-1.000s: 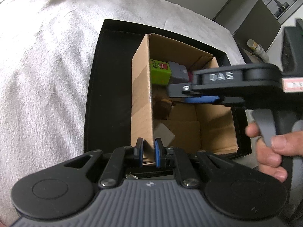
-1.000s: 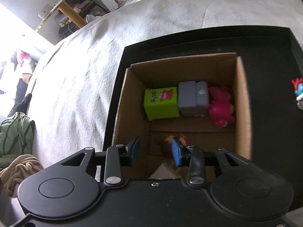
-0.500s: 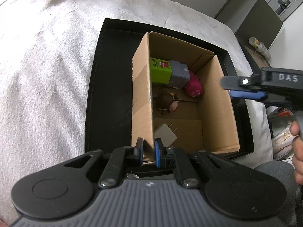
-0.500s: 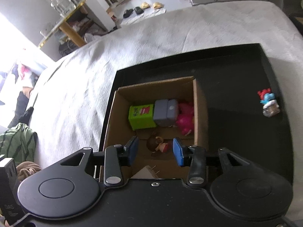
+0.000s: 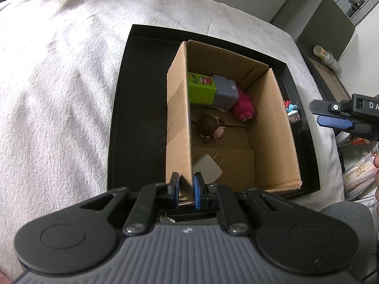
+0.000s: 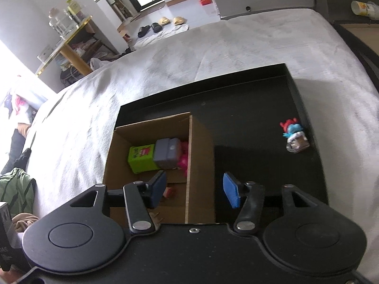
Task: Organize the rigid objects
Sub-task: 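Move the right gripper over the smurf figurine on the beer mug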
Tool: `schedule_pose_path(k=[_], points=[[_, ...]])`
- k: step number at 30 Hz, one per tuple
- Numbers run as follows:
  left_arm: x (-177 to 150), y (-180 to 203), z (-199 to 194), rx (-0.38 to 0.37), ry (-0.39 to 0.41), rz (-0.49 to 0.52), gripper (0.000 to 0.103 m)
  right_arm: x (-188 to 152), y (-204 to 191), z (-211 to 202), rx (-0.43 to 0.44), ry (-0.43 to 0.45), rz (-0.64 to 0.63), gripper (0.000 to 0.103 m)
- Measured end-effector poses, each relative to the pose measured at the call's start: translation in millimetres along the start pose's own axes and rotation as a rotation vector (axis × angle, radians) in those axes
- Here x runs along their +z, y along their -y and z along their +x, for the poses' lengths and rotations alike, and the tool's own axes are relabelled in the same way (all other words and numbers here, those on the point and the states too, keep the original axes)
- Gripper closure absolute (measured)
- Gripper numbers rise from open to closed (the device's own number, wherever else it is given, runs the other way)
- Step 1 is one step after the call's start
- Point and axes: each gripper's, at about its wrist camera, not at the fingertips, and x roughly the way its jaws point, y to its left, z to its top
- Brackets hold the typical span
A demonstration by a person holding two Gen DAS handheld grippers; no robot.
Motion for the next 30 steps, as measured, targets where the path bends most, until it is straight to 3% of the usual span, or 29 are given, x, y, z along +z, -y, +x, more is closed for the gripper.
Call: schedule_pose_path(k=[6,21,30], points=[[1.2,0.0,0.6,0.009,-0.002,0.005,0.092,-1.2,17.9,-5.1,-0.027,0.029,0.022,0.044],[1.9,3.7,2.5,0.034,-0.004,0.007,0.091,0.7,74.7,6.7,-0.109,0.056,0.134,0.044],[2.5,4.1,3.5,0.043,-0.005,0.009,0.091,4.0,94.6,29.1,-0.107,0.048,0.133,0.052]])
